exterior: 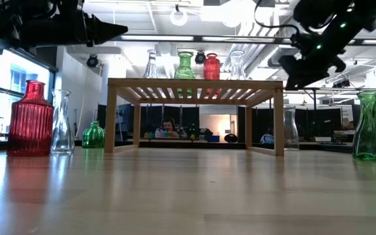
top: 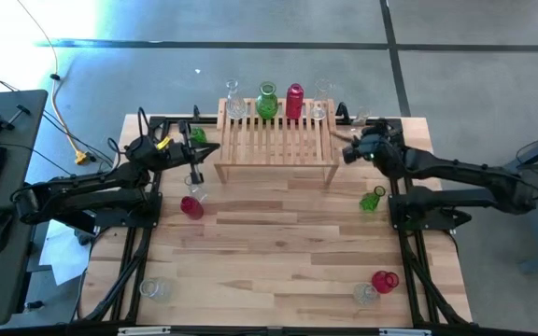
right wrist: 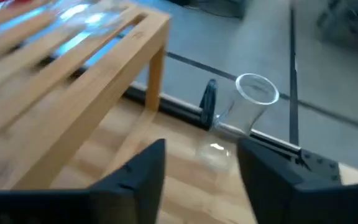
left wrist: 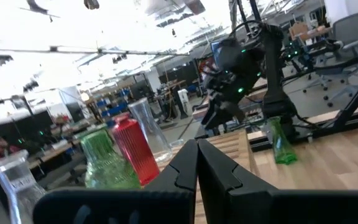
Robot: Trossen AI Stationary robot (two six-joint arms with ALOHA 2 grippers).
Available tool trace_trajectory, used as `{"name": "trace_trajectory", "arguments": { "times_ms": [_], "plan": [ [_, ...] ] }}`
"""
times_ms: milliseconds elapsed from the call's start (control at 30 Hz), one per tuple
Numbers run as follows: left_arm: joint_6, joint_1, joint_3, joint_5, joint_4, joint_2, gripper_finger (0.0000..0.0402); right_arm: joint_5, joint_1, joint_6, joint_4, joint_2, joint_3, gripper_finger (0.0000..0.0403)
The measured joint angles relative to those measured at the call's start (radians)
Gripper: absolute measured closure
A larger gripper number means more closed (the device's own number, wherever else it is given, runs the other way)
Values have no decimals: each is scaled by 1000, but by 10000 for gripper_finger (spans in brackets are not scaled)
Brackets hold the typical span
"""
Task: Sort vases onto shelf
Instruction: Put the transparent vase on the shelf aligned with the other transparent vase
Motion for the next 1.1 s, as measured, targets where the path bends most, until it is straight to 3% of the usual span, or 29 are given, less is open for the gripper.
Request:
{"name": "trace_trajectory", "arguments": {
  "times_ms": [133, 267, 567, 1100],
  "plan": [
    [24, 0, 8, 0, 13, 0, 402, -148, -138, 5, 128, 36, 0, 138],
    [24, 0, 19, 0, 11, 0, 401, -288, -277, -6, 174, 36, 1, 102],
    [31, 0, 21, 1, 11, 0, 401, -362, -458, -44, 205, 117, 1, 98],
    [24, 0, 21, 2, 8, 0, 402, -328, -524, 26, 367, 344, 1, 98]
  ]
}}
